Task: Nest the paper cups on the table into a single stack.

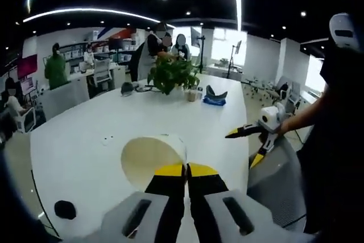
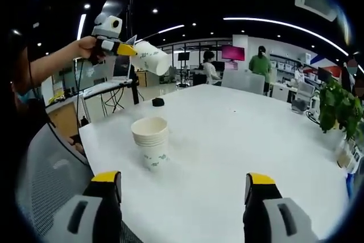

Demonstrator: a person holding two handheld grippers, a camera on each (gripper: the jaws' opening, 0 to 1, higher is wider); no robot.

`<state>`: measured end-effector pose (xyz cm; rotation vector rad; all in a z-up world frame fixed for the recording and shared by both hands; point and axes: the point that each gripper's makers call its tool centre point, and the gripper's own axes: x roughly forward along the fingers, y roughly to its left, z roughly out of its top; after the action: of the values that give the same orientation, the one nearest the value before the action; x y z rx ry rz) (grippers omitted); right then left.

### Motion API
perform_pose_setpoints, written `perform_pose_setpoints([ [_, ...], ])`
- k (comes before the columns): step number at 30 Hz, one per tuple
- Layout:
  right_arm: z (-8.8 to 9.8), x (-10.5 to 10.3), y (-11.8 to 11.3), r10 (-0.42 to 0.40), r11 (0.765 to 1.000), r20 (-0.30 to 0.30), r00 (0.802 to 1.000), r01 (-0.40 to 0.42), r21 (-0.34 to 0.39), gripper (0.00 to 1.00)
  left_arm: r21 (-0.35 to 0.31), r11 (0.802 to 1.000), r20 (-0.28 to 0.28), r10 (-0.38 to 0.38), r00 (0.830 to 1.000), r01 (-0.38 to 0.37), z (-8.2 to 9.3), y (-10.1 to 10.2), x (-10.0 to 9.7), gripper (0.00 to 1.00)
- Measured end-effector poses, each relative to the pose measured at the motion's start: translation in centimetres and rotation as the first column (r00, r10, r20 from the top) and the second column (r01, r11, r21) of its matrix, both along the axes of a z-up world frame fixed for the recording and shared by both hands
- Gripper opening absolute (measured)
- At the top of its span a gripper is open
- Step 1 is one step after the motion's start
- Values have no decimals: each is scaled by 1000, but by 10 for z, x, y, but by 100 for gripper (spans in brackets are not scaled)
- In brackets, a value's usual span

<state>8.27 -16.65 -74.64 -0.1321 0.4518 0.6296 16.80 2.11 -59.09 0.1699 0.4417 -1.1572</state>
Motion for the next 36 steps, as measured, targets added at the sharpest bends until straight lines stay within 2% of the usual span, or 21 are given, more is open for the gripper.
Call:
perform_pose_setpoints([
  [14, -1, -3, 4, 14, 1000, 6, 1000, -14, -4, 93, 141, 985, 8, -107, 994, 104, -16, -10, -26, 0],
  [27, 0, -3, 6, 27, 1000, 16, 1000, -27, 0, 96, 254, 950, -2, -185, 983, 180, -37, -19, -41, 0],
  [36, -2, -3, 6, 34, 999, 13, 999, -34, -7, 95, 342, 911, -23, -237, 971, 230, -58, -25, -48, 0],
])
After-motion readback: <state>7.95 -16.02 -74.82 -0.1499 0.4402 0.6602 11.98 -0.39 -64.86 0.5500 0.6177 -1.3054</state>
